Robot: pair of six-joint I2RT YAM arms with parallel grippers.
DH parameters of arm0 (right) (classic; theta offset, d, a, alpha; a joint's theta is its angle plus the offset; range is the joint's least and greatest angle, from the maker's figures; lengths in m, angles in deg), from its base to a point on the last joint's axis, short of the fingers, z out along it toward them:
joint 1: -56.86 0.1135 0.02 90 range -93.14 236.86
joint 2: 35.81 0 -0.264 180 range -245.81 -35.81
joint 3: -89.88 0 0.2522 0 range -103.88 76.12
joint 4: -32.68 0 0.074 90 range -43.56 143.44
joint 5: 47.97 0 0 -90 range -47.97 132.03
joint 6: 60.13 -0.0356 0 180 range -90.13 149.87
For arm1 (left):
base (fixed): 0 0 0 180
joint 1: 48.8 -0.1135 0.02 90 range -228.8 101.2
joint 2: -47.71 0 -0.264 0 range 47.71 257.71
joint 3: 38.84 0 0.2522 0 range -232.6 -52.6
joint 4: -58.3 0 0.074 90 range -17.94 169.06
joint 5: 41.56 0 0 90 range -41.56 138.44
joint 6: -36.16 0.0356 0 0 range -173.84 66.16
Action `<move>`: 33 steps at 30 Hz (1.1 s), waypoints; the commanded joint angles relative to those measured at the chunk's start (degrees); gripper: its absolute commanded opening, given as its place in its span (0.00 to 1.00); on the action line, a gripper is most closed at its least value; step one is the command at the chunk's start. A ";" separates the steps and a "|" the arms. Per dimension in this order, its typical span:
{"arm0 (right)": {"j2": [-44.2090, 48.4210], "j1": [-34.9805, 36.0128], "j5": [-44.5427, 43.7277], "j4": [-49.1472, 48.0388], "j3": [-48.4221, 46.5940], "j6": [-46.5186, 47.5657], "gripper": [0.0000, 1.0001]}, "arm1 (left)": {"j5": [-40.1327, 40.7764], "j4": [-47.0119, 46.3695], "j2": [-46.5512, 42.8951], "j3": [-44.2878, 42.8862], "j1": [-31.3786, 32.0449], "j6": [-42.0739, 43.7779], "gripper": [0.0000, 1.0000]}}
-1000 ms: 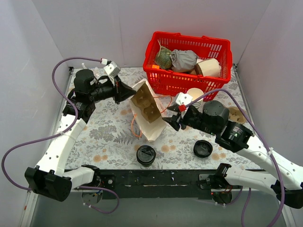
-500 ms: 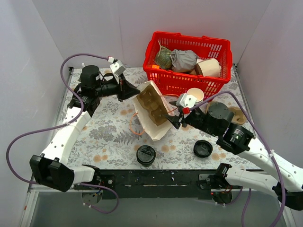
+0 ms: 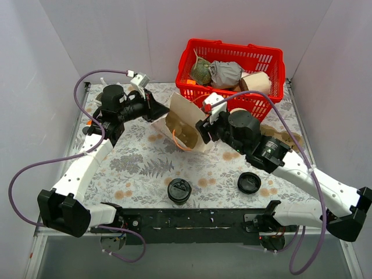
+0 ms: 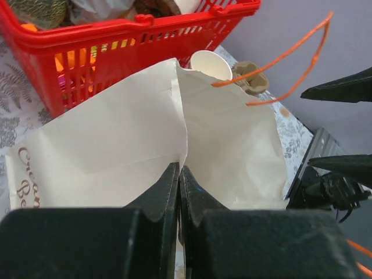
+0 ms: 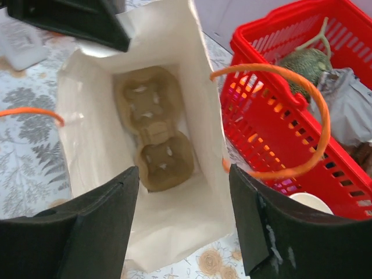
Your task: Pack the takeout coffee
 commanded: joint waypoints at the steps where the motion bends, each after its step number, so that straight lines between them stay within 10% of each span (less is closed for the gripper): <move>1: -4.75 -0.84 -8.38 4.24 -8.85 -3.15 0.72 | 8.88 -0.79 -0.23 1.91 0.08 -6.95 0.00; 7: -6.43 -1.19 -5.13 5.75 -14.40 -4.55 0.78 | 31.01 6.67 1.00 -0.54 0.08 -17.05 0.00; 16: -4.41 -1.37 1.10 14.79 -17.66 -11.41 0.94 | 42.37 12.84 -1.44 1.21 0.08 -22.15 0.20; 22: 1.12 -1.37 25.06 19.63 -12.93 -9.04 0.96 | 40.62 14.85 -5.58 0.60 0.08 -20.93 0.98; 27: 6.31 -1.37 47.03 20.51 -6.24 -6.58 0.98 | 38.78 20.21 -11.02 -0.11 0.08 -21.63 0.98; 33: 2.73 1.26 38.76 26.58 0.35 -11.40 0.98 | 42.99 27.60 -19.20 4.28 0.08 -22.69 0.98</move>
